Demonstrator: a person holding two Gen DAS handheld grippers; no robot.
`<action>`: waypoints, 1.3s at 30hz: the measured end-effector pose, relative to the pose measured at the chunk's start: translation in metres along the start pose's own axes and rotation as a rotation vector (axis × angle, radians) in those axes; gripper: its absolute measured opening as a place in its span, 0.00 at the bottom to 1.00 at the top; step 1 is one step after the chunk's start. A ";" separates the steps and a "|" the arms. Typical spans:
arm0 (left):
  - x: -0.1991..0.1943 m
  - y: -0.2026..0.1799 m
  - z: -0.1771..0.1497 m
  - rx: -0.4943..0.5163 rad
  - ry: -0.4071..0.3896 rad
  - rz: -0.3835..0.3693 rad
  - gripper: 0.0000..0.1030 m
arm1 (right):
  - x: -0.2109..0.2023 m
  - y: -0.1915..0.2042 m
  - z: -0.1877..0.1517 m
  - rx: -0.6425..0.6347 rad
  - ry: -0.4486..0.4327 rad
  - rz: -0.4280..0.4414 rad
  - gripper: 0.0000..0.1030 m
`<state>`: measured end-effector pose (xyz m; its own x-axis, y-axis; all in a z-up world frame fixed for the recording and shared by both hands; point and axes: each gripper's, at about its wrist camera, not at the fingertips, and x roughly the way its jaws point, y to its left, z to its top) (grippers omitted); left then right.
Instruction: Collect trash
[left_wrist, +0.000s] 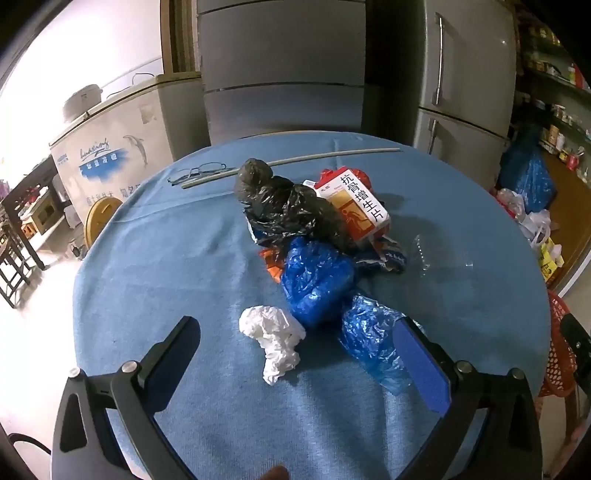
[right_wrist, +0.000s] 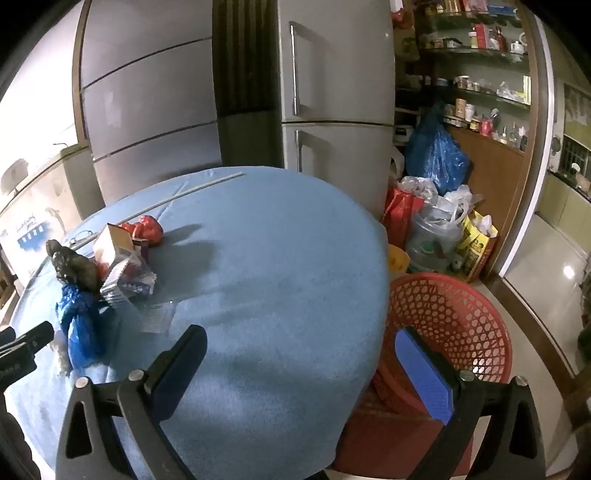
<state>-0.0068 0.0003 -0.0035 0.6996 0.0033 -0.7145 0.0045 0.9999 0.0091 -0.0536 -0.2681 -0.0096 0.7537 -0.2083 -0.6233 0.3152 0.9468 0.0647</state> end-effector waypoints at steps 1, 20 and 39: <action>0.000 0.001 0.000 -0.001 0.000 0.000 1.00 | 0.000 0.001 0.000 -0.001 0.002 0.000 1.00; 0.002 -0.001 -0.004 0.004 0.003 -0.004 1.00 | 0.000 0.009 -0.002 -0.038 0.012 0.028 1.00; -0.003 -0.003 -0.004 0.005 -0.005 -0.014 1.00 | -0.003 0.007 -0.002 -0.037 0.007 0.019 1.00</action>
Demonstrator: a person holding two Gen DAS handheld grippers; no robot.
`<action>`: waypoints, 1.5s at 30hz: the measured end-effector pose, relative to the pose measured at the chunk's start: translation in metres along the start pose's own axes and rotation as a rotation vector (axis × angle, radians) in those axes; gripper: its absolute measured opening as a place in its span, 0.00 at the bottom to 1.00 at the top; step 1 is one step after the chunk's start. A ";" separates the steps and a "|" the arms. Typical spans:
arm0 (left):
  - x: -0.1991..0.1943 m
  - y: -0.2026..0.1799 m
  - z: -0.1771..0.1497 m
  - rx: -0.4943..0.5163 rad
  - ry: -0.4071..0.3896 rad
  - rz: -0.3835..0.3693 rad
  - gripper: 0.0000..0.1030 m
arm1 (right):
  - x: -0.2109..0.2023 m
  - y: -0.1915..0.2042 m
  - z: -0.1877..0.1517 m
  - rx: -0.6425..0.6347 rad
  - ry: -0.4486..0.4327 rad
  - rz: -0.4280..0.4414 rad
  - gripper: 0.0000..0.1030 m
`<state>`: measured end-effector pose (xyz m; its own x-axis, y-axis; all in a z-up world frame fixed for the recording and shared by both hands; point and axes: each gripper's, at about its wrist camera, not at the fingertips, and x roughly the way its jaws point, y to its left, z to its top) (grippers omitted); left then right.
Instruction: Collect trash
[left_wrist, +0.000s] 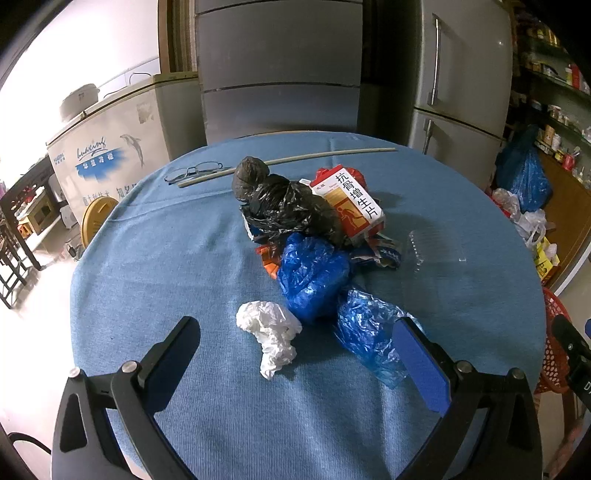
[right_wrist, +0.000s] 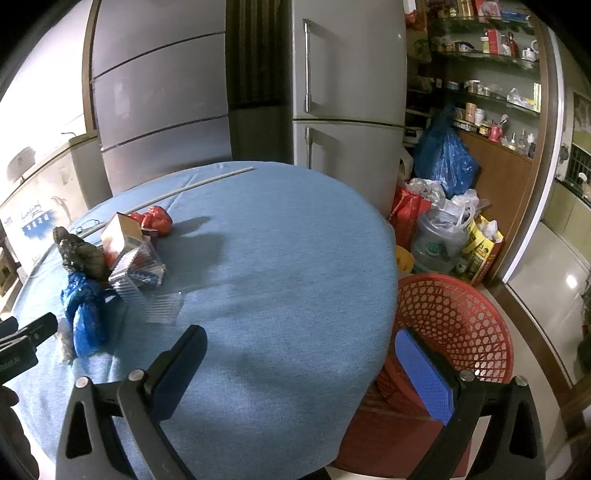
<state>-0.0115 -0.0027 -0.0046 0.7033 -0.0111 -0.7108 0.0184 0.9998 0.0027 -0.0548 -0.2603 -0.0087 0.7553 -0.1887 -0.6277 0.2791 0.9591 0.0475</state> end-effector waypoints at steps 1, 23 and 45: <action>0.000 0.000 0.000 0.000 0.000 -0.001 1.00 | 0.000 0.000 0.000 0.001 -0.001 0.001 1.00; -0.003 -0.002 -0.005 -0.001 -0.002 -0.009 1.00 | -0.002 0.001 -0.001 -0.001 -0.003 -0.007 1.00; -0.008 0.020 -0.015 -0.049 -0.011 0.011 1.00 | -0.003 0.036 0.011 -0.075 0.000 0.181 1.00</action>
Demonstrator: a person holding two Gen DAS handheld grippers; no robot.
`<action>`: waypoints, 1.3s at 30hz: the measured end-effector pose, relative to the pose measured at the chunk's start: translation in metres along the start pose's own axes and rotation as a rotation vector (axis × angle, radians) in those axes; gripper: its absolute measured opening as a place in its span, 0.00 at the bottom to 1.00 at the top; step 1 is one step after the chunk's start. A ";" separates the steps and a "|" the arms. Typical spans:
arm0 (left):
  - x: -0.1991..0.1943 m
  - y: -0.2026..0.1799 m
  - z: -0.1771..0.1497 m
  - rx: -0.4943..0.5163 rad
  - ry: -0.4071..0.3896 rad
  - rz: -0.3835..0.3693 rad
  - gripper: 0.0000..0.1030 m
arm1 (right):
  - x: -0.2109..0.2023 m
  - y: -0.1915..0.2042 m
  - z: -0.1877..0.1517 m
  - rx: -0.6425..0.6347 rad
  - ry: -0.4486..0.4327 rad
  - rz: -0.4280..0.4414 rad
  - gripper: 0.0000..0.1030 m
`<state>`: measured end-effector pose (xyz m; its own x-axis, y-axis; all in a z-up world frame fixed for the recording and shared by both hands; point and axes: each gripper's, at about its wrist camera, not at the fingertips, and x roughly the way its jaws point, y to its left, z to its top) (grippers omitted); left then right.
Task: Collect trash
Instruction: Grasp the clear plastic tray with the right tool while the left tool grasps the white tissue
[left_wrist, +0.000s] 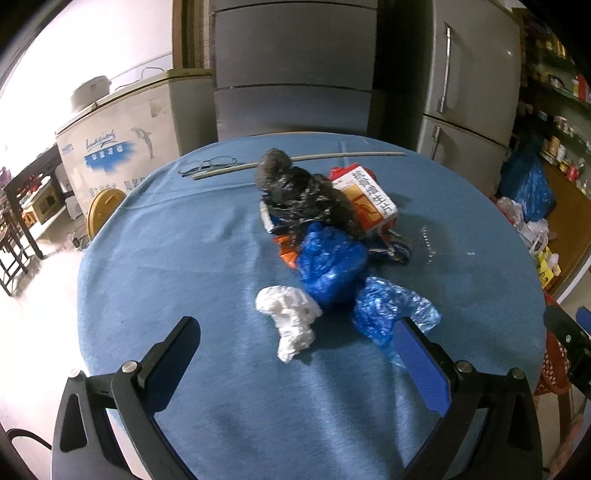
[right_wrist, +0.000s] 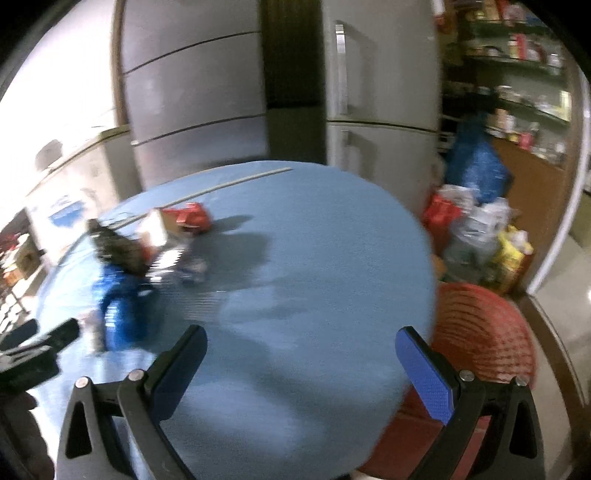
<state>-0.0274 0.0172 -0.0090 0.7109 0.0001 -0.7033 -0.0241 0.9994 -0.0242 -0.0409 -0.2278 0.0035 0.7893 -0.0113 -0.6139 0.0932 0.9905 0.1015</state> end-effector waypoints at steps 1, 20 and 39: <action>0.000 0.002 0.000 -0.004 0.000 0.004 1.00 | 0.002 0.006 0.004 -0.009 -0.002 0.030 1.00; 0.006 0.038 -0.004 -0.079 -0.001 0.044 1.00 | 0.103 0.092 0.033 -0.142 0.090 0.036 0.56; 0.037 0.030 0.008 -0.091 0.046 0.029 1.00 | 0.058 0.029 0.022 -0.016 0.046 0.141 0.41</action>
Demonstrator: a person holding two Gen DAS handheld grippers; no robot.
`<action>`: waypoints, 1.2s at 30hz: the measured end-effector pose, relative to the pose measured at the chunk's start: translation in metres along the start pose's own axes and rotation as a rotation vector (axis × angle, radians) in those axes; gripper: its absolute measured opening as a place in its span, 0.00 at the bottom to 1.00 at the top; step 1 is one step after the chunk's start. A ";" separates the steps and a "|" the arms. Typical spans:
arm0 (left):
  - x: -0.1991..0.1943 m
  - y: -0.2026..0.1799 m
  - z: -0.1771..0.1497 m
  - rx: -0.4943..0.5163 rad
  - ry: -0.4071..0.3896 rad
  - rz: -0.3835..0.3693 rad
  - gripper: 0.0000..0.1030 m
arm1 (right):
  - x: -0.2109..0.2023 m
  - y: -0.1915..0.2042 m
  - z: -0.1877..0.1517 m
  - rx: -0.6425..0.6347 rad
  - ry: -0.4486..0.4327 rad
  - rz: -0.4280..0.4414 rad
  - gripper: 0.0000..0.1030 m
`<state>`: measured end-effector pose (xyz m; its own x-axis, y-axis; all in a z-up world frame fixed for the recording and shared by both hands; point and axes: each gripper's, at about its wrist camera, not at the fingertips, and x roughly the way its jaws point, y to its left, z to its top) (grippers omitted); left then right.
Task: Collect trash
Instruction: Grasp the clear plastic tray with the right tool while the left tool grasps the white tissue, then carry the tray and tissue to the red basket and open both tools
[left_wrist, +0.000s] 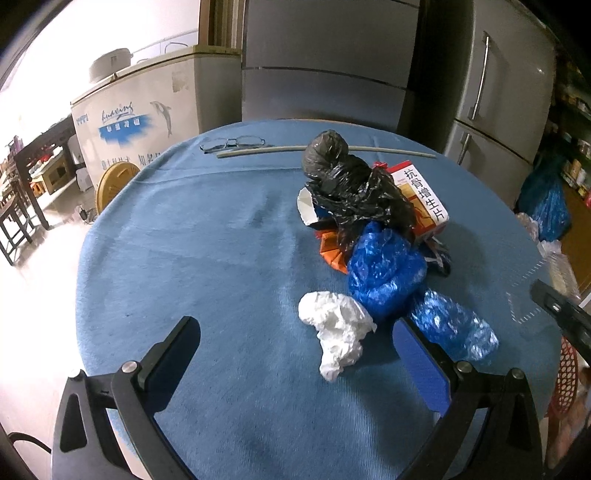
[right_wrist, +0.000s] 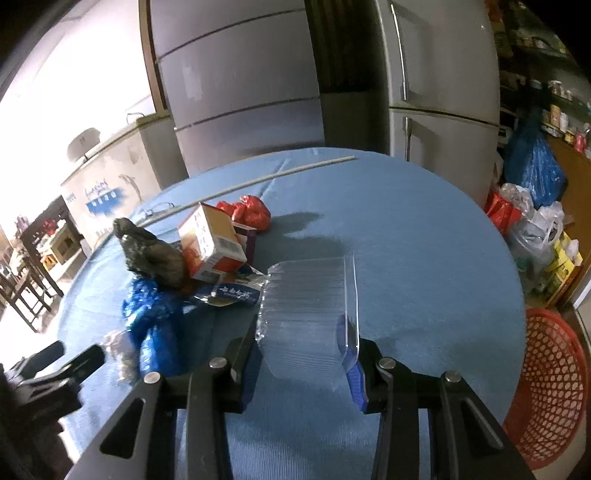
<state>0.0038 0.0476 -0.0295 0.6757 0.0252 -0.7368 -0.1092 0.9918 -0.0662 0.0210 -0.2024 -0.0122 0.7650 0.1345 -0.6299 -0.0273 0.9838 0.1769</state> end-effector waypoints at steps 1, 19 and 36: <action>0.003 -0.001 0.001 -0.002 0.006 -0.002 1.00 | -0.003 -0.001 -0.001 0.001 -0.003 0.003 0.41; 0.040 -0.002 0.000 0.023 0.122 0.019 0.32 | -0.024 -0.028 -0.011 0.076 -0.023 0.030 0.41; -0.033 -0.064 0.016 0.146 -0.004 -0.127 0.32 | -0.070 -0.116 -0.031 0.234 -0.074 -0.090 0.41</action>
<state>-0.0003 -0.0144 0.0097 0.6802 -0.1008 -0.7261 0.0839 0.9947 -0.0595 -0.0494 -0.3221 -0.0113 0.8029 0.0302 -0.5953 0.1857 0.9363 0.2980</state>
